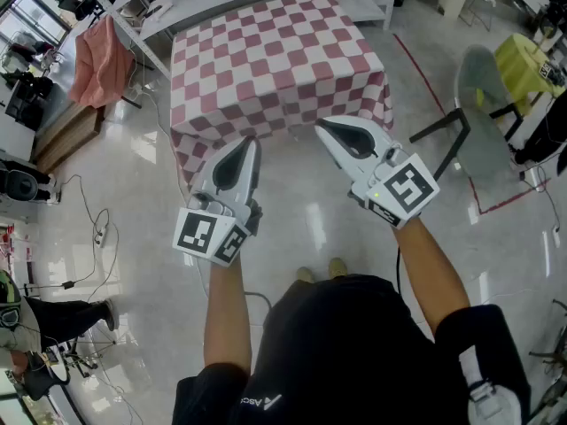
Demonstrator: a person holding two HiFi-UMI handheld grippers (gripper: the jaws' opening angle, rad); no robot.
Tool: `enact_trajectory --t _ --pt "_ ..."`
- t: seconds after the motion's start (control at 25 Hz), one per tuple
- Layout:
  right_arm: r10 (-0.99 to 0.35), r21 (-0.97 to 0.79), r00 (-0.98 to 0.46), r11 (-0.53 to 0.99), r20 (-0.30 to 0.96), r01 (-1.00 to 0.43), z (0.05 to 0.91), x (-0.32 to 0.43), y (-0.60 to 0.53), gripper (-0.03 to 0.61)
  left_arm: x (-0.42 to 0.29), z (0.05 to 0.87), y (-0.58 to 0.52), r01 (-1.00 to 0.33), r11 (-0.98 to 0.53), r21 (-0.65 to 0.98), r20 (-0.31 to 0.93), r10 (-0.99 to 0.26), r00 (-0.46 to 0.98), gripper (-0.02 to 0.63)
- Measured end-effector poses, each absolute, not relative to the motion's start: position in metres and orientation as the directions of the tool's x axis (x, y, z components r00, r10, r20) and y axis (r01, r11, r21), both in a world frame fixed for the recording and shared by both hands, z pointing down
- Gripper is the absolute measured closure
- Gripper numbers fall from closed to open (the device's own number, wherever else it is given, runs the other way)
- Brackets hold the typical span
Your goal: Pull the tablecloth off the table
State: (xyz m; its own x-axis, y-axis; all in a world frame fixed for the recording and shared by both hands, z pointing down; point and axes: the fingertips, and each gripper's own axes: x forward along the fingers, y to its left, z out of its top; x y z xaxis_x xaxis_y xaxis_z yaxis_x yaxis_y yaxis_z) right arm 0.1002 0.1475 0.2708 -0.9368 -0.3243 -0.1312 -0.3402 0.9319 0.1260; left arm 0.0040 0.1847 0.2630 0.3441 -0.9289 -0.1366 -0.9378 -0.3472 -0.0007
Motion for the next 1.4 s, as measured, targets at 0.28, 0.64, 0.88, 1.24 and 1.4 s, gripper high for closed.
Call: enact_trajectory --t 0.28,0.64,0.88,1.24,1.4 --pt "-0.283 0.115 -0.945 0.946 -0.165 -0.303 0.265 0.107 0.134 0.578 0.008 0.263 0.165 -0.947 -0.322 0.003 -0.134 -0.938 0.319 0.604" --pt "-0.274 0.125 -0.944 0.946 -0.185 -0.299 0.268 0.117 0.093 0.578 0.011 0.265 0.135 -0.961 -0.274 -0.029 -0.129 -0.953 0.276 0.604" --pt "-0.283 0.131 -0.944 0.943 -0.171 -0.307 0.274 0.112 0.059 0.578 -0.005 0.269 0.107 -0.968 -0.247 -0.031 -0.135 -0.959 0.249 0.604" --pt "-0.310 0.164 -0.942 0.930 -0.131 -0.329 0.286 0.062 -0.016 0.578 -0.069 0.276 0.026 -0.971 -0.240 -0.019 -0.178 -0.954 0.239 0.604" --pt "-0.337 0.167 -0.935 0.921 -0.113 -0.352 0.284 0.021 -0.061 0.578 -0.114 0.274 -0.023 -0.968 -0.252 -0.022 -0.178 -0.951 0.251 0.604"
